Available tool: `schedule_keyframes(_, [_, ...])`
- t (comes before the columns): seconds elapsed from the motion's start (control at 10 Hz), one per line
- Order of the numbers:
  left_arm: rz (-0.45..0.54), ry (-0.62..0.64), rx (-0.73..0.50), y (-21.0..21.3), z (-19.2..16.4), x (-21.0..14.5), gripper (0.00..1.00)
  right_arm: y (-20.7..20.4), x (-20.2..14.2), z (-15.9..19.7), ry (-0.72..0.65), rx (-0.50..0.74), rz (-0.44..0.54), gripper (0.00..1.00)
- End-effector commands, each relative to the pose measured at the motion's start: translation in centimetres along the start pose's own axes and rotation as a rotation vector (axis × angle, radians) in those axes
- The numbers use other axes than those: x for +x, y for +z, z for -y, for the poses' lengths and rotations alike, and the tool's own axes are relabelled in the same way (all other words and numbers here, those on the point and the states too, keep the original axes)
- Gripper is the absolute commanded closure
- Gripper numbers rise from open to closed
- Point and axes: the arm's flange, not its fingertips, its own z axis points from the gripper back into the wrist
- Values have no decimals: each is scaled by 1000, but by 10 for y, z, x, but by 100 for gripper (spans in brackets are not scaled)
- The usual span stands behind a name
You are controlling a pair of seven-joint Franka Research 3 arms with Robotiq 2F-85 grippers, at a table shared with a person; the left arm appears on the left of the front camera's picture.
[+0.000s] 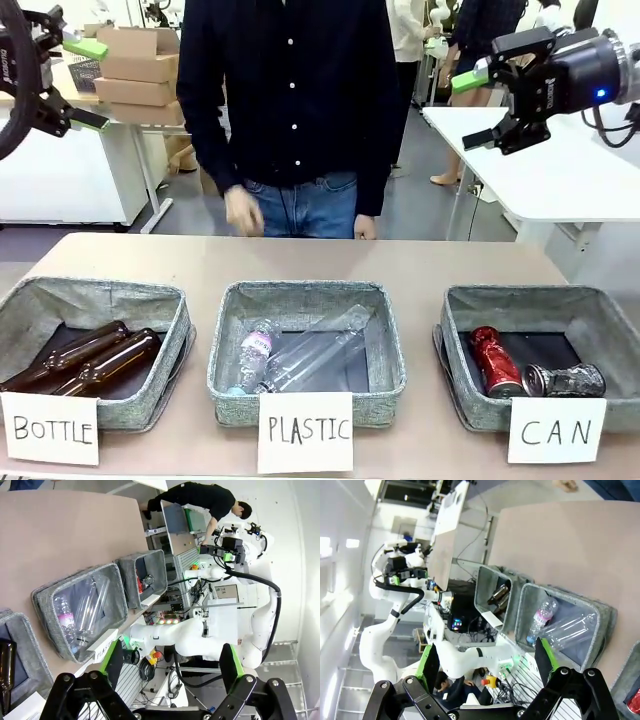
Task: Sort the can waste into the basket.
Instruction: Pick up the can waste from the table and place it in the right Fabric basket.
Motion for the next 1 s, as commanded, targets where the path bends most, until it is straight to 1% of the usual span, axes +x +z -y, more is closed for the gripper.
schedule_keyframes(0.0, [-13, 8, 6, 1, 2, -1, 0, -2, 1, 0, 19, 1, -5, 0])
schedule_keyframes(0.9, [-13, 8, 6, 1, 2, -1, 0, -2, 1, 0, 19, 1, -5, 0])
